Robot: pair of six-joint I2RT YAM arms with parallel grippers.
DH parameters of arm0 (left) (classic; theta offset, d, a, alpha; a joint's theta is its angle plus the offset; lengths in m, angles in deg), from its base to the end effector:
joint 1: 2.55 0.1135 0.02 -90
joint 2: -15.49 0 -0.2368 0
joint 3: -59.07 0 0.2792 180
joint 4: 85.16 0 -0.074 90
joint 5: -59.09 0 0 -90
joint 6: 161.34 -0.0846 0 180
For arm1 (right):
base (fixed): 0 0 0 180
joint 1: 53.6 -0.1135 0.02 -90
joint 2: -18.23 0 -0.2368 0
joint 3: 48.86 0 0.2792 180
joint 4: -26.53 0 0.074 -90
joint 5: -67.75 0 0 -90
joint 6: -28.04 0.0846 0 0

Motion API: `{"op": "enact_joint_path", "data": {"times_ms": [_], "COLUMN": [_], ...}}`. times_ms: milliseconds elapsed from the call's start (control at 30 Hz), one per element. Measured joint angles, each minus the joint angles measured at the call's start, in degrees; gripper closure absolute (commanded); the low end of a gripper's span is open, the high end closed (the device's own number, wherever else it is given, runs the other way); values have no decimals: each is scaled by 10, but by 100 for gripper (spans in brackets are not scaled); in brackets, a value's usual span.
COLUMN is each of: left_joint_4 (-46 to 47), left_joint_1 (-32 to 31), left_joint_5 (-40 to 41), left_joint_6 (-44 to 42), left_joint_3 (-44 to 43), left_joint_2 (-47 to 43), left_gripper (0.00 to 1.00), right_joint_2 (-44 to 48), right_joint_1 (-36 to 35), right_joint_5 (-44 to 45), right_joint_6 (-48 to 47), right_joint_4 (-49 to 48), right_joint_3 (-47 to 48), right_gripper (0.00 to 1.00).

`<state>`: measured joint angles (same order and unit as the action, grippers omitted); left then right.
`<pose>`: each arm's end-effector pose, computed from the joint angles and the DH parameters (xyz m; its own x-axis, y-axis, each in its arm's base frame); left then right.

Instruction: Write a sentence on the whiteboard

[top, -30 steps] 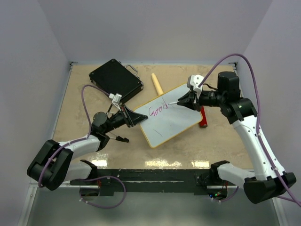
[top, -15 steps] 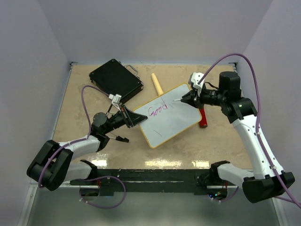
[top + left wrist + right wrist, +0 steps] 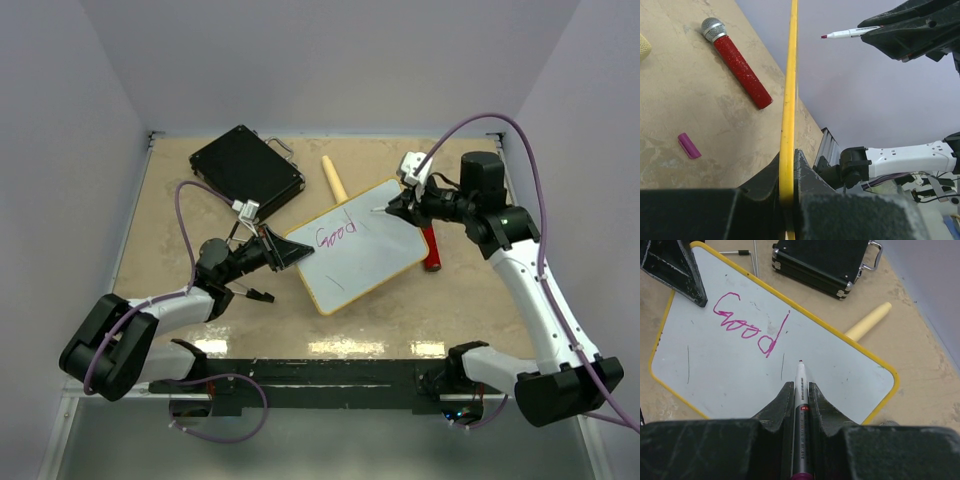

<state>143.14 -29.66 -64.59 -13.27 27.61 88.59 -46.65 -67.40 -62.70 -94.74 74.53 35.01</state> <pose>0.2485 -0.1799 0.1713 -0.6833 -0.4436 -0.5799 0.5475 0.2141 -0.8090 0.2826 0.1259 0.3516 0.0006 -0.4241 -0.9056 -0.8709 0.4449 -0.2090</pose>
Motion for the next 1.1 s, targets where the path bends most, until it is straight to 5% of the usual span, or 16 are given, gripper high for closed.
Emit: {"op": "enact_joint_path", "data": {"times_ms": [1100], "left_joint_4": [19], "left_joint_1": [0], "left_joint_5": [0], "left_joint_6": [14], "left_joint_3": [0], "left_joint_2": [9], "left_gripper": [100], "right_joint_2": [-34], "right_joint_1": [-22], "right_joint_5": [43], "right_joint_6": [40], "right_joint_4": [-49], "right_joint_3": [-24], "right_gripper": [100]}}
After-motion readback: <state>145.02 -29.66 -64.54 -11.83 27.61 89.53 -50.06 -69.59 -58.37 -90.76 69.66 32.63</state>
